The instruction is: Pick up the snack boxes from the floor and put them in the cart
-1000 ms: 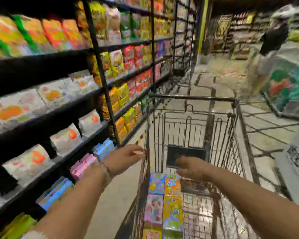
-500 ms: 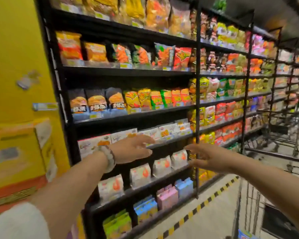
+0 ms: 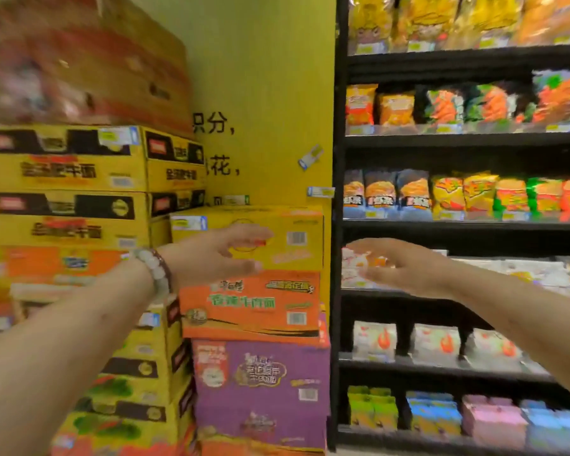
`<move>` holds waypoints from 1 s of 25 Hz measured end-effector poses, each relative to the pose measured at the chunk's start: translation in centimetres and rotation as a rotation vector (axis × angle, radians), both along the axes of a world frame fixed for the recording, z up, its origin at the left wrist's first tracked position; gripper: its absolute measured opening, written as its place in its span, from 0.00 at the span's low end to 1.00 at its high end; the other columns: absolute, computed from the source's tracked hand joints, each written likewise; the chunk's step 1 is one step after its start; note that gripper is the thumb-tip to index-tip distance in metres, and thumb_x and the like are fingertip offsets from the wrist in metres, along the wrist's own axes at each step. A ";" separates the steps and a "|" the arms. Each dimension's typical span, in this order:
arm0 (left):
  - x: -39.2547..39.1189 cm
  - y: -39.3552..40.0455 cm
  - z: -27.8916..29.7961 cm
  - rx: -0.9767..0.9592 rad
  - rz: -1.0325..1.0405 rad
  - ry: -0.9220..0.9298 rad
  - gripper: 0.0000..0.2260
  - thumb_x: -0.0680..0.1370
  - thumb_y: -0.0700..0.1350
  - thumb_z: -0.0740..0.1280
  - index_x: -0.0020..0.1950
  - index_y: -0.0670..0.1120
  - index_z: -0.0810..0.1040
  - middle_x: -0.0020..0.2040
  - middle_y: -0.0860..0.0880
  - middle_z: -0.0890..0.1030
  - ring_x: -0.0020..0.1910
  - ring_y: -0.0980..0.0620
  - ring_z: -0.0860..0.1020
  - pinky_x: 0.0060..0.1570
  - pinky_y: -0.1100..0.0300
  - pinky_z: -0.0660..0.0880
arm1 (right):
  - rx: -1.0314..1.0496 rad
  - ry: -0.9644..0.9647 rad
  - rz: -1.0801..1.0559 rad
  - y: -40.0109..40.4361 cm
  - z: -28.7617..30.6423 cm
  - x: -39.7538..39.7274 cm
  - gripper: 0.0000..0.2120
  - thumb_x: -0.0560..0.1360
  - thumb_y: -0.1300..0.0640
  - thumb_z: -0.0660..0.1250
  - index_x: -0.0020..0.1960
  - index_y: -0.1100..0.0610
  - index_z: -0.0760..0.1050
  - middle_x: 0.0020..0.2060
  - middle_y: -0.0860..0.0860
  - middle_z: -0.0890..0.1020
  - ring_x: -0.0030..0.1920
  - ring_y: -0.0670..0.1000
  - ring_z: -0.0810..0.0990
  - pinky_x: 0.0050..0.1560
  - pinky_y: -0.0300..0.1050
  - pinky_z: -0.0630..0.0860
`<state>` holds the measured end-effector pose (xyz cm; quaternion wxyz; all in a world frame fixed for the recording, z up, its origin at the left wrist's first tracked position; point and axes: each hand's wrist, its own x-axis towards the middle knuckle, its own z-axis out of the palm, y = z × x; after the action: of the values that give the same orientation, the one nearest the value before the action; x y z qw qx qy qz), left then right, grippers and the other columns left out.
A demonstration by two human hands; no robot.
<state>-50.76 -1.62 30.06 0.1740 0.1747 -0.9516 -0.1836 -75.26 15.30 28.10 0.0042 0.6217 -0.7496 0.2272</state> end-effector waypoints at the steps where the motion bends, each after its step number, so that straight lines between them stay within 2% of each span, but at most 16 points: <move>1: 3.0 -0.2 0.2 -0.002 0.060 0.006 0.20 0.77 0.50 0.64 0.64 0.67 0.62 0.58 0.68 0.67 0.52 0.71 0.70 0.50 0.72 0.69 | 0.002 -0.008 0.051 -1.8 0.1 1.8 0.24 0.78 0.46 0.61 0.72 0.43 0.62 0.70 0.43 0.67 0.62 0.39 0.67 0.56 0.34 0.65; 3: 9.5 -1.1 0.3 0.012 0.207 0.037 0.21 0.77 0.49 0.65 0.67 0.63 0.64 0.59 0.67 0.68 0.56 0.67 0.71 0.55 0.70 0.68 | 0.002 -0.020 0.165 -5.6 0.3 6.2 0.22 0.78 0.47 0.61 0.71 0.42 0.62 0.66 0.42 0.69 0.60 0.40 0.67 0.57 0.37 0.65; 5: 16.5 -2.3 -0.2 0.028 0.352 0.054 0.22 0.76 0.51 0.66 0.68 0.65 0.65 0.63 0.65 0.69 0.61 0.64 0.72 0.60 0.63 0.70 | -0.004 -0.023 0.301 -9.6 0.4 11.6 0.20 0.78 0.48 0.61 0.69 0.41 0.63 0.62 0.41 0.69 0.59 0.40 0.68 0.58 0.36 0.66; 7: 23.4 -3.2 -0.8 0.025 0.464 0.042 0.22 0.75 0.53 0.67 0.67 0.65 0.66 0.65 0.63 0.71 0.63 0.62 0.72 0.62 0.59 0.72 | -0.019 -0.041 0.415 -13.5 0.2 17.2 0.19 0.78 0.49 0.61 0.68 0.41 0.65 0.65 0.43 0.70 0.59 0.41 0.69 0.57 0.37 0.67; 10: 33.6 -3.3 -1.1 0.019 0.610 0.042 0.22 0.75 0.52 0.67 0.67 0.64 0.67 0.66 0.62 0.71 0.65 0.63 0.71 0.63 0.59 0.71 | 0.010 -0.012 0.583 -18.7 -0.4 26.9 0.21 0.78 0.46 0.60 0.70 0.41 0.65 0.69 0.44 0.68 0.63 0.44 0.70 0.61 0.41 0.68; 12: 40.1 -3.1 -0.9 -0.008 0.706 0.027 0.22 0.73 0.57 0.68 0.66 0.63 0.68 0.67 0.59 0.71 0.66 0.59 0.70 0.65 0.56 0.70 | 0.018 0.018 0.675 -21.7 -0.7 33.6 0.22 0.79 0.45 0.59 0.72 0.40 0.63 0.71 0.43 0.66 0.65 0.44 0.69 0.61 0.38 0.66; 14: 45.9 -2.7 -0.7 0.012 0.785 -0.020 0.23 0.68 0.65 0.66 0.63 0.70 0.66 0.67 0.62 0.69 0.68 0.59 0.68 0.66 0.54 0.69 | 0.014 0.001 0.753 -24.4 -1.2 40.0 0.22 0.79 0.46 0.59 0.72 0.42 0.62 0.71 0.44 0.67 0.62 0.44 0.70 0.57 0.36 0.65; 16: 51.4 -2.3 -0.7 0.079 0.842 -0.029 0.19 0.74 0.59 0.65 0.62 0.71 0.64 0.62 0.67 0.68 0.65 0.62 0.68 0.63 0.61 0.69 | 0.025 -0.022 0.832 -26.9 -1.9 46.5 0.22 0.79 0.46 0.58 0.73 0.43 0.62 0.71 0.43 0.66 0.60 0.42 0.69 0.57 0.35 0.64; 18: 55.8 -2.4 -0.6 0.077 0.900 -0.024 0.20 0.77 0.51 0.64 0.65 0.65 0.63 0.58 0.70 0.66 0.59 0.66 0.69 0.52 0.75 0.69 | 0.032 -0.009 0.916 -29.1 -2.3 51.8 0.22 0.79 0.46 0.58 0.73 0.43 0.61 0.72 0.42 0.64 0.66 0.43 0.67 0.59 0.34 0.62; 19: 57.6 -2.4 -0.7 0.069 0.940 -0.032 0.20 0.77 0.50 0.63 0.67 0.63 0.63 0.58 0.69 0.66 0.57 0.67 0.68 0.48 0.77 0.68 | 0.039 -0.009 0.949 -30.0 -2.4 54.1 0.22 0.79 0.46 0.58 0.73 0.43 0.62 0.71 0.42 0.65 0.68 0.43 0.66 0.59 0.32 0.61; 20: 59.6 -2.5 -0.9 0.064 0.981 -0.039 0.21 0.77 0.50 0.63 0.68 0.61 0.63 0.60 0.67 0.66 0.58 0.66 0.68 0.48 0.76 0.68 | 0.052 -0.022 0.982 -31.1 -2.5 56.6 0.22 0.79 0.46 0.58 0.73 0.44 0.62 0.71 0.42 0.65 0.67 0.42 0.66 0.58 0.31 0.60; 21: 61.5 -2.6 -1.1 0.061 1.014 -0.040 0.21 0.78 0.50 0.63 0.69 0.61 0.63 0.61 0.65 0.66 0.61 0.64 0.68 0.54 0.73 0.67 | 0.063 -0.037 1.014 -32.1 -2.4 58.7 0.22 0.79 0.46 0.58 0.73 0.44 0.63 0.70 0.42 0.66 0.65 0.41 0.66 0.58 0.31 0.61; 23: 64.9 -3.4 -1.9 0.059 1.073 -0.050 0.20 0.77 0.52 0.63 0.67 0.65 0.62 0.63 0.63 0.66 0.64 0.61 0.67 0.63 0.61 0.68 | 0.084 -0.052 1.075 -34.3 -2.5 62.7 0.24 0.77 0.42 0.59 0.72 0.41 0.63 0.72 0.41 0.66 0.66 0.42 0.67 0.61 0.36 0.64; 25: 67.9 -5.0 -3.0 0.065 1.132 -0.055 0.20 0.76 0.58 0.64 0.66 0.68 0.62 0.67 0.62 0.66 0.66 0.57 0.68 0.66 0.54 0.68 | 0.129 -0.070 1.127 -36.9 -2.8 66.4 0.24 0.77 0.41 0.58 0.72 0.39 0.61 0.71 0.41 0.66 0.68 0.45 0.67 0.63 0.40 0.65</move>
<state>17.17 -6.60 27.09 0.2148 0.6676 -0.7077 -0.0862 -8.85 -21.63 25.27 -0.1803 0.9168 -0.3139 0.1686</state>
